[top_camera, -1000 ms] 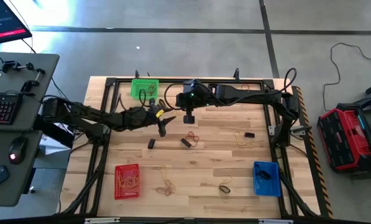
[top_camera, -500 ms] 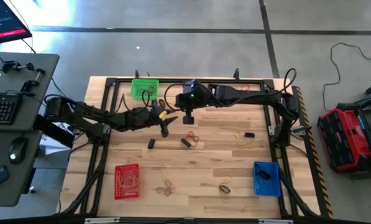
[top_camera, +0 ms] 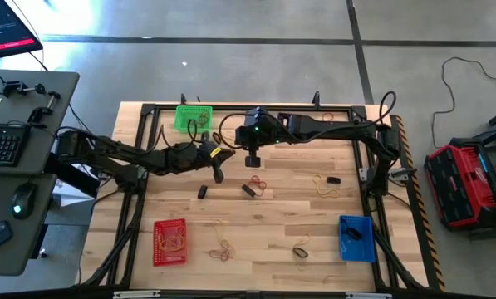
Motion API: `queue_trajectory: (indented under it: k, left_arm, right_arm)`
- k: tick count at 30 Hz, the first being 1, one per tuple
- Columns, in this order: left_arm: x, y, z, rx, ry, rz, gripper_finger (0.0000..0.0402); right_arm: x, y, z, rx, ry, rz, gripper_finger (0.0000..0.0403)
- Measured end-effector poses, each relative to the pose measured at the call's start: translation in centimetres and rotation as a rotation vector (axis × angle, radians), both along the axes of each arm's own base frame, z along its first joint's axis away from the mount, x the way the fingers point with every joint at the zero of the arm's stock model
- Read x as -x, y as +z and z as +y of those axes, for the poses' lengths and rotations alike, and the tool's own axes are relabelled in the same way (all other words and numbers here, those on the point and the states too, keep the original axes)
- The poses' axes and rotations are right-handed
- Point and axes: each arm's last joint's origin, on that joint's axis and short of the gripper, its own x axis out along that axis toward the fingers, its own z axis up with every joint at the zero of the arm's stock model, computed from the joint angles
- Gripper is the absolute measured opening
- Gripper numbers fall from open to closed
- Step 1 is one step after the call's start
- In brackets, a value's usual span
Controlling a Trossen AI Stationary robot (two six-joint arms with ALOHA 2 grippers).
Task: Sort rubber bands into baskets
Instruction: Put the yellow rubber band into the red bin
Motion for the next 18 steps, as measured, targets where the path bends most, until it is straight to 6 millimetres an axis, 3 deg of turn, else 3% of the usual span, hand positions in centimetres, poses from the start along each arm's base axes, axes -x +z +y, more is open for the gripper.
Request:
queue_trajectory:
  k: [5,14,18]
  left_arm:
    - [0.7,0.5,-0.1,-0.010,-0.004,0.030,0.0001]
    - [2.4,2.0,-0.2,-0.009,-0.004,0.064,0.0001]
    - [3.1,2.6,-0.5,-0.014,-0.015,0.072,0.0000]
  right_arm:
    - [-0.1,0.0,0.6,0.038,-0.025,0.013,0.0015]
    - [0.8,1.3,1.8,0.115,-0.077,0.013,0.0104]
    - [1.0,1.4,1.7,0.108,-0.067,0.025,0.0103]
